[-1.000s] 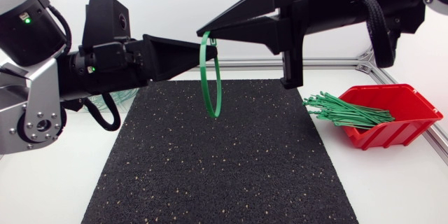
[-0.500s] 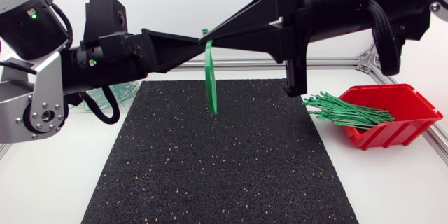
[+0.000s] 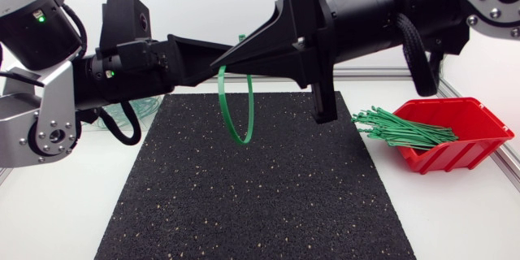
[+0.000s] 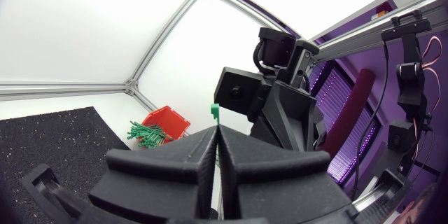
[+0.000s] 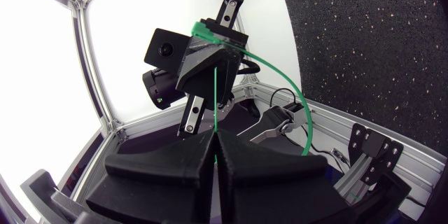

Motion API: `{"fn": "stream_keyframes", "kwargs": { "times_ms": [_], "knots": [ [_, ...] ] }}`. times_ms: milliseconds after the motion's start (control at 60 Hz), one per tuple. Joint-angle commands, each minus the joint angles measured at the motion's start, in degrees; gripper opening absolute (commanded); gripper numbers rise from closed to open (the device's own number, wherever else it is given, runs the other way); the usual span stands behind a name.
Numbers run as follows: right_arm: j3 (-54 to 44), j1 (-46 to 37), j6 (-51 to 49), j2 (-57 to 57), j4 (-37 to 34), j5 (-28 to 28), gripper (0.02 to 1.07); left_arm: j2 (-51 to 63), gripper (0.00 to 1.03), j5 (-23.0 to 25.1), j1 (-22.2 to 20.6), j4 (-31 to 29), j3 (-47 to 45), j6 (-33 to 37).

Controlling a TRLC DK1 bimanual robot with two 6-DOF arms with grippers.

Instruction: Take a green cable tie from the red box, thread the tail through the head to close it, then place it in the transparent bin on the left.

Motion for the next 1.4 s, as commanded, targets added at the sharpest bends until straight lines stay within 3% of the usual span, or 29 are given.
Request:
{"fn": "stream_keyframes", "kwargs": {
  "times_ms": [0,1383],
  "knots": [
    [0.43,0.41,1.68,0.22,0.85,-0.32,0.08,-1.60,0.03,-0.37,-0.09,1.31,0.43,-0.55],
    [1.13,-1.96,1.77,-1.98,0.85,-0.32,0.08,-2.83,0.03,-0.11,-0.97,1.22,-1.85,-1.17]
  ]
}}
